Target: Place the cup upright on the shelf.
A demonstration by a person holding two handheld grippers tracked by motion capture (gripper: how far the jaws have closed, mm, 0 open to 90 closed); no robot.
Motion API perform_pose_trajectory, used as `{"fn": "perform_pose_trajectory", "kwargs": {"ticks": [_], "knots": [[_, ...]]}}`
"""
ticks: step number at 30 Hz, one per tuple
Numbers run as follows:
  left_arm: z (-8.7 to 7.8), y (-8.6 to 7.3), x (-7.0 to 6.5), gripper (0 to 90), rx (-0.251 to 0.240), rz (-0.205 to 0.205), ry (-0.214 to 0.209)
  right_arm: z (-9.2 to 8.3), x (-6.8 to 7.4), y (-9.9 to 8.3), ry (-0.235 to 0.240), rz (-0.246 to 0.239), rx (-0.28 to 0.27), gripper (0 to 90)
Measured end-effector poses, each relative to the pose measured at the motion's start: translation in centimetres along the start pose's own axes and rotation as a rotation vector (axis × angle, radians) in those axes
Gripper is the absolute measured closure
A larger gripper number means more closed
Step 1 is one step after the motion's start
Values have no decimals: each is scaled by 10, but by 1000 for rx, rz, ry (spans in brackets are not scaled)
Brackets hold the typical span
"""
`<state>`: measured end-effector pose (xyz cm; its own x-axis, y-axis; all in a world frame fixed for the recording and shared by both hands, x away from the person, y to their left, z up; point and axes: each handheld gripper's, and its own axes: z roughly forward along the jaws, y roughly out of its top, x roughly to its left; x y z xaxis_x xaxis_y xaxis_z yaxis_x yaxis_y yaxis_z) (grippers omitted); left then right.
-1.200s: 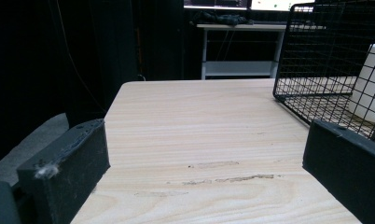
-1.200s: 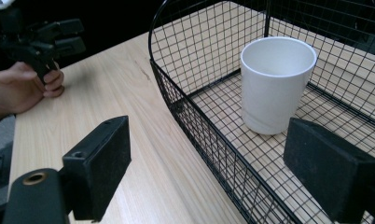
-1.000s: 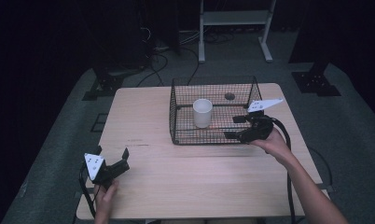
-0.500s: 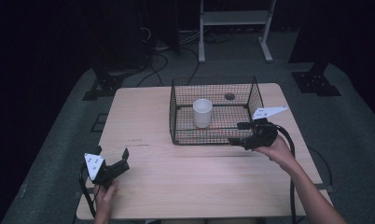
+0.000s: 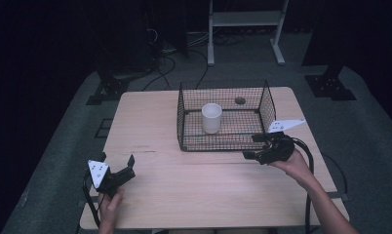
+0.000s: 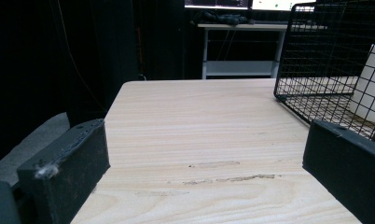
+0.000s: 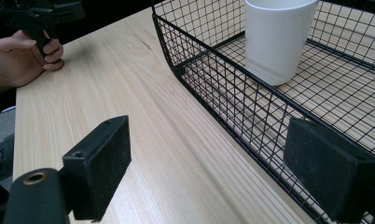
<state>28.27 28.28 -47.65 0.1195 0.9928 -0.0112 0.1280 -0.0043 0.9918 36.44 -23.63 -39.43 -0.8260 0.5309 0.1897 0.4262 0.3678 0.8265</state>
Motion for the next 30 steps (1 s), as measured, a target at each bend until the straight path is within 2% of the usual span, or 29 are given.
{"fn": "perform_pose_trajectory", "kwargs": {"ticks": [14, 16, 24, 26, 30], "knots": [[0, 0, 0, 0, 0, -1, 1, -5, 6, -15, -13, 1, -6, 142], [0, 0, 0, 0, 0, 0, 1, -6, 7, -16, -32, -11, -12, 142], [0, 0, 0, 0, 0, 0, 1, -8, 10, -32, -47, -1, 1, 142], [0, 0, 0, 0, -1, 0, 2, -8, 13, -36, -77, -20, 5, 142], [0, 0, 0, 0, 0, 0, 3, -9, 16, -45, -93, -23, 27, 142]]}}
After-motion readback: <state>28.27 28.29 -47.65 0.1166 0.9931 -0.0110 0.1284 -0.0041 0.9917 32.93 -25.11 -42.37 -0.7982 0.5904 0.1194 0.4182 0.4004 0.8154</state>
